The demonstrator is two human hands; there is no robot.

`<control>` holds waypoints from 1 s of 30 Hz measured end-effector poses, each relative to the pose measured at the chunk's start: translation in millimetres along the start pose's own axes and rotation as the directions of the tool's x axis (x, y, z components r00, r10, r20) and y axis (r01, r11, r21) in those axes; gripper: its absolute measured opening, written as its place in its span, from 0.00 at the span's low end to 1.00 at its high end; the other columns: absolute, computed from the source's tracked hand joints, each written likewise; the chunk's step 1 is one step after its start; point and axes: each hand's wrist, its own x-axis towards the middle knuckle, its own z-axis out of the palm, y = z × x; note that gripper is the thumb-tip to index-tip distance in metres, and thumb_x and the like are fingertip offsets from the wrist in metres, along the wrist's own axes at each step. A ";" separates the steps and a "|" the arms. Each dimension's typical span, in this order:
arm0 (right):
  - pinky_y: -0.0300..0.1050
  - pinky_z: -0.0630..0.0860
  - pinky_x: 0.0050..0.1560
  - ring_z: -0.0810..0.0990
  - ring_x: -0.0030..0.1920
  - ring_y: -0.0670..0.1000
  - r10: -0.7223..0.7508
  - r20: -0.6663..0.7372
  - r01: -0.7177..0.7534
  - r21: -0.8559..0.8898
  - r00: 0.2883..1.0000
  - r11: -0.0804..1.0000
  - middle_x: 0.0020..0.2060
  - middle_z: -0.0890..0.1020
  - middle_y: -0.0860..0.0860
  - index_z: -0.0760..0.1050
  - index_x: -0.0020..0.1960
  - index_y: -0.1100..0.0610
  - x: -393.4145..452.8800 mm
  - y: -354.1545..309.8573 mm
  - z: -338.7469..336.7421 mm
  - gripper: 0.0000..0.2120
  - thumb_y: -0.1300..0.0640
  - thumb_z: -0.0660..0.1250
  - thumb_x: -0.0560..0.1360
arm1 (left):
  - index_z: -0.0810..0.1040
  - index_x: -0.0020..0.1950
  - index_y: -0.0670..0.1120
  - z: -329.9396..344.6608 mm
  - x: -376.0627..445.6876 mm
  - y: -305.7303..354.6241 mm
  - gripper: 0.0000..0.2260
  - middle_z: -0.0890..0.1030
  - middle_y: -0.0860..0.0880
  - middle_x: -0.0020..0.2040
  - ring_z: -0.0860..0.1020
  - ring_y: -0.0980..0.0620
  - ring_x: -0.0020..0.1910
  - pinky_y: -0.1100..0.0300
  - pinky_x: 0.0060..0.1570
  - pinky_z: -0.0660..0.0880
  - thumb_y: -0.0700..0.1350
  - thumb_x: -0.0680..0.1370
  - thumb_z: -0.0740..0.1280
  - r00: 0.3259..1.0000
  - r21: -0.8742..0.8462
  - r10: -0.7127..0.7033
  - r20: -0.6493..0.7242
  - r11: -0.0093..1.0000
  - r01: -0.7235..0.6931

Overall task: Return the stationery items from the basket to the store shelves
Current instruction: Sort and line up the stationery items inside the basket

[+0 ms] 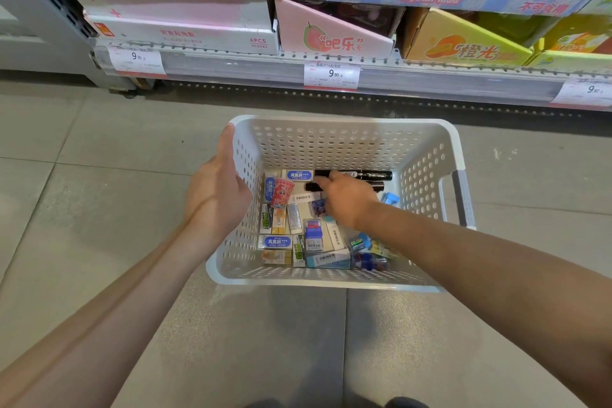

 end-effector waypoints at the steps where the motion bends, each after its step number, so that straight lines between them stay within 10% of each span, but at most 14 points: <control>1: 0.48 0.75 0.41 0.76 0.55 0.57 0.022 -0.058 -0.023 -0.016 0.998 1.000 0.59 0.74 0.55 0.63 0.70 0.56 -0.1 2.2 -1.2 0.24 0.62 0.62 0.75 | 0.48 0.77 0.48 -0.2 -0.5 0.2 0.33 0.73 0.44 0.40 0.72 0.44 0.36 0.56 0.32 0.65 0.35 0.76 0.58 1.000 -0.004 0.010 -0.006 1.000 -0.010; 15: 0.47 0.77 0.43 0.81 0.48 0.55 0.035 0.052 -0.010 -0.424 0.998 0.905 0.48 0.81 0.54 0.76 0.52 0.60 -4.3 25.9 -21.3 0.10 0.70 0.63 0.74 | 0.49 0.77 0.50 0.4 -1.1 -0.4 0.33 0.77 0.38 0.45 0.76 0.37 0.41 0.55 0.33 0.67 0.35 0.75 0.58 1.000 -0.041 -0.001 -0.017 0.999 0.001; 30: 0.43 0.71 0.38 0.81 0.51 0.54 -0.058 0.032 0.066 -0.510 0.998 0.857 0.53 0.79 0.54 0.69 0.63 0.62 -11.4 29.3 -23.0 0.15 0.68 0.60 0.77 | 0.48 0.77 0.51 1.6 -0.9 -2.2 0.32 0.77 0.42 0.44 0.77 0.40 0.40 0.52 0.34 0.72 0.35 0.76 0.58 1.000 -0.053 -0.010 -0.008 0.999 0.010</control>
